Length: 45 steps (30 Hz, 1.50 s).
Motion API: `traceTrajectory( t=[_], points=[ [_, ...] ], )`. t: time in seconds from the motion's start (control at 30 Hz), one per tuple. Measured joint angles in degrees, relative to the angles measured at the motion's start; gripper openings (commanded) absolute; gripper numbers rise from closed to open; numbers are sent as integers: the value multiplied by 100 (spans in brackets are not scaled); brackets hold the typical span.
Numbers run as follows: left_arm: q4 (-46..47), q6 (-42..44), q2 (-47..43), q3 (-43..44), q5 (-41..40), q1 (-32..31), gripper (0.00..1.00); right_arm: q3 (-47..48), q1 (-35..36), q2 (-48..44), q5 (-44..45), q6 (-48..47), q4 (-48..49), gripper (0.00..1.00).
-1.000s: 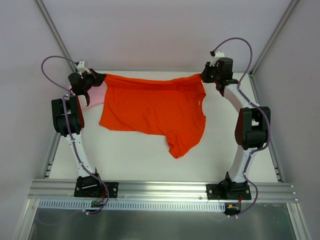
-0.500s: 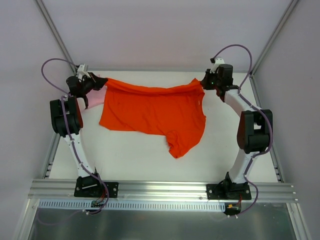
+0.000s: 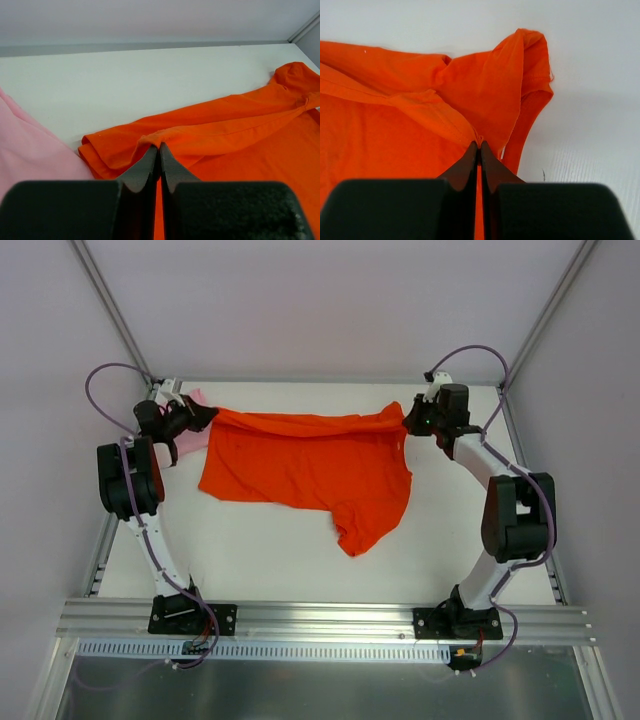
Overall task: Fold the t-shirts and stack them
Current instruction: Fold the flattened tshirt in 1/3 of the way
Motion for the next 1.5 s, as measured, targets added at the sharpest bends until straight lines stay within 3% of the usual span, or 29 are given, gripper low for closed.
traceTrajectory(
  t=[0.57, 1.13, 1.2, 1.27, 1.3, 1.33, 1.37, 1.4, 1.5],
  points=[
    [-1338, 533, -431, -101, 2, 13, 0, -616, 0, -136, -66, 160, -192, 1],
    [-2750, 1482, -1445, -597, -610, 13, 1, -750, 0, -136, -92, 197, -251, 1],
    [-2903, 1541, -1449, -597, -660, 13, 20, -752, 0, -136, -105, 195, -256, 7],
    [-3080, 1613, -1449, -597, -737, 13, 40, -752, 0, -136, -114, 210, -262, 22],
    [-3143, 1644, -1449, -597, -776, 13, 46, -752, 0, -136, -122, 219, -273, 39],
    [-3191, 1648, -1449, -597, -800, 13, 56, -752, 0, -136, -131, 223, -291, 49],
    [-3220, 1659, -1453, -601, -820, 15, 89, -752, 0, -136, -144, 229, -306, 65],
    [-3235, 1705, -1458, -603, -850, 15, 99, -752, 0, -136, -164, 238, -328, 71],
    [-3357, 1672, -1558, -612, -942, 17, 99, -710, 0, -136, -214, 157, -514, 91]
  ],
)
